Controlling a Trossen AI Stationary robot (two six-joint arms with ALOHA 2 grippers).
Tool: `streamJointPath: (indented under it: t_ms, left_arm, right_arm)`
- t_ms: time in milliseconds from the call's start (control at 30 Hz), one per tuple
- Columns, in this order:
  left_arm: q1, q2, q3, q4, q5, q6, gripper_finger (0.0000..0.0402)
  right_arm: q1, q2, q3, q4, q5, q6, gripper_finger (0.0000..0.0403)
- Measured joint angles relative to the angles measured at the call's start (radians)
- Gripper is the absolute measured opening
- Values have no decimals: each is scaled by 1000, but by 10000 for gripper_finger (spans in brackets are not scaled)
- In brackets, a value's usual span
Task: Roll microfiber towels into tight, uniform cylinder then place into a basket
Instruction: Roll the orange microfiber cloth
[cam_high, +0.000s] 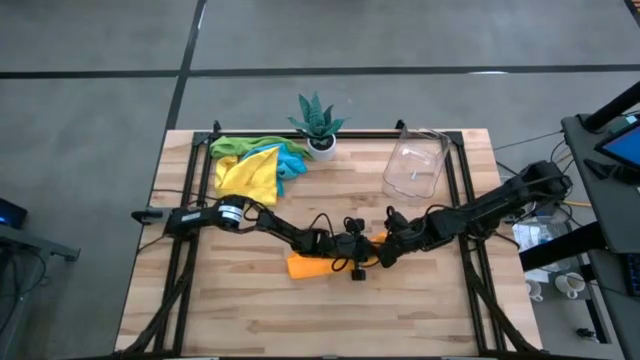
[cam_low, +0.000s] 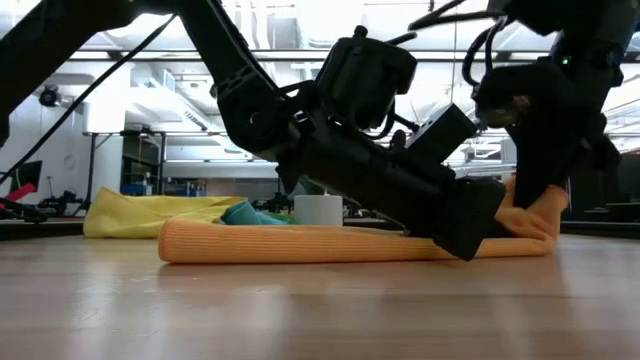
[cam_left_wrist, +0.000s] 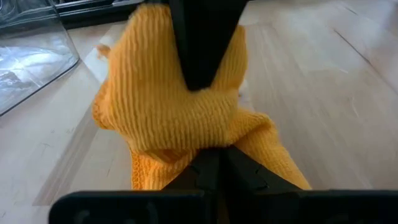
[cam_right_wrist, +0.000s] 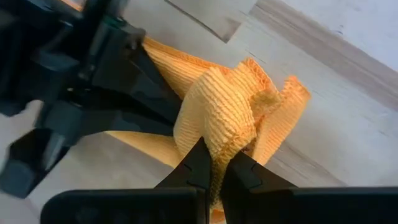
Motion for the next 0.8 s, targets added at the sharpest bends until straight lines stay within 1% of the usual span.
streamJointPath:
  t_ms: [100, 233, 433, 500, 633, 800]
  left_arm:
    - [0, 0, 0, -1, -3, 0, 0]
    - [0, 0, 0, -4, -5, 0, 0]
    - [0, -1, 0, -10, -5, 0, 0]
    - [0, -1, 0, -12, -5, 0, 0]
    - [1, -1, 0, -16, -5, 0, 0]
    - [1, -1, 0, -18, -5, 0, 0]
  right_arm:
    - [0, 29, 0, 43, 1, -16, 12]
    - [0, 37, 1, 109, 1, -54, 12]
    - [0, 2, 1, 118, 4, -70, 13]
    - [0, -14, 1, 122, 5, -71, 19]
    - [2, -47, 1, 148, 6, -106, 59]
    - [2, -68, 2, 158, 6, -144, 133]
